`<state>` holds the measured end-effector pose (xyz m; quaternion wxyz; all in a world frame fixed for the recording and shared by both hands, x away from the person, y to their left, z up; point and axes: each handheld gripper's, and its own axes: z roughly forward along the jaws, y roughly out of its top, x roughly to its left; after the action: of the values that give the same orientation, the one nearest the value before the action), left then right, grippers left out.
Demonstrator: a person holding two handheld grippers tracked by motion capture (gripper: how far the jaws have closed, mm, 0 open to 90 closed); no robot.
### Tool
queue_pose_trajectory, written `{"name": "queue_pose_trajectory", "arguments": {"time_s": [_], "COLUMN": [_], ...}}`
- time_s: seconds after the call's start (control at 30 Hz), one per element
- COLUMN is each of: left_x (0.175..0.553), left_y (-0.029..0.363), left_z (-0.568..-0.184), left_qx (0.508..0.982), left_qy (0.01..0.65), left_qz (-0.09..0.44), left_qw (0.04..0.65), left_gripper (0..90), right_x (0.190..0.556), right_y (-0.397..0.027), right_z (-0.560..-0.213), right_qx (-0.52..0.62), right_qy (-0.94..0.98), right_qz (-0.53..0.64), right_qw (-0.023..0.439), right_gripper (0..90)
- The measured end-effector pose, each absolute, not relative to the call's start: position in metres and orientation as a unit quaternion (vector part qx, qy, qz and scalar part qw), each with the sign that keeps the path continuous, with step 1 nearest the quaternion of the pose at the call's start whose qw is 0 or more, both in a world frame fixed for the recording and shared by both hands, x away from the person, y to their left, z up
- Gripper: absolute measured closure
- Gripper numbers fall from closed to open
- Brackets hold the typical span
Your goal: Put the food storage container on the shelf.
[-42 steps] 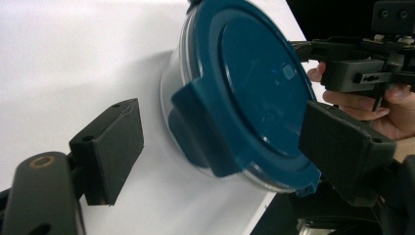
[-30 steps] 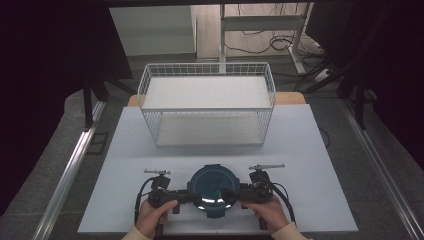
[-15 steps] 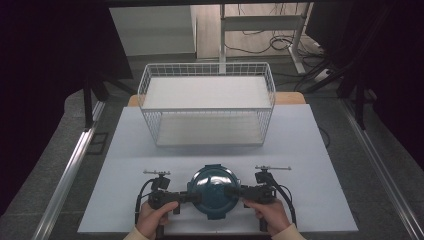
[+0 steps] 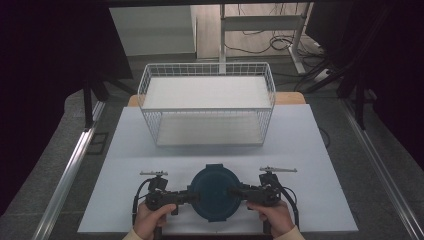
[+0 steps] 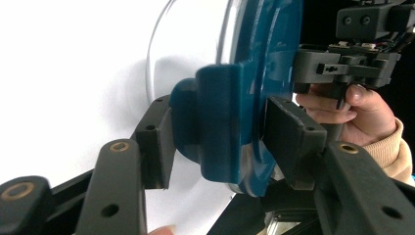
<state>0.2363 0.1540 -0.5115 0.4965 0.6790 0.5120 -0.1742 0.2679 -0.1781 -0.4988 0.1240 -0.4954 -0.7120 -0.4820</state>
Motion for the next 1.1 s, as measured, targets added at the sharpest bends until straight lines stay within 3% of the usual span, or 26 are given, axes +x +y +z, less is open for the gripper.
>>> {"name": "queue_pose_trajectory", "arguments": {"time_s": [0.67, 1.1], "left_x": [0.228, 0.236], "left_y": [0.157, 0.158], "left_z": [-0.473, -0.459], "left_qx": [0.697, 0.706], "left_qy": [0.463, 0.448], "left_qz": [-0.132, -0.115], "left_qw": [0.532, 0.537], "left_gripper": [49.5, 49.1], "right_x": [0.258, 0.262], "right_y": [-0.180, -0.178], "right_z": [-0.460, -0.445], "right_qx": [-0.424, -0.412], "right_qy": [-0.728, -0.730], "right_qz": [-0.536, -0.544], "right_qw": [0.055, 0.035], "right_gripper": [37.4, 37.4]}}
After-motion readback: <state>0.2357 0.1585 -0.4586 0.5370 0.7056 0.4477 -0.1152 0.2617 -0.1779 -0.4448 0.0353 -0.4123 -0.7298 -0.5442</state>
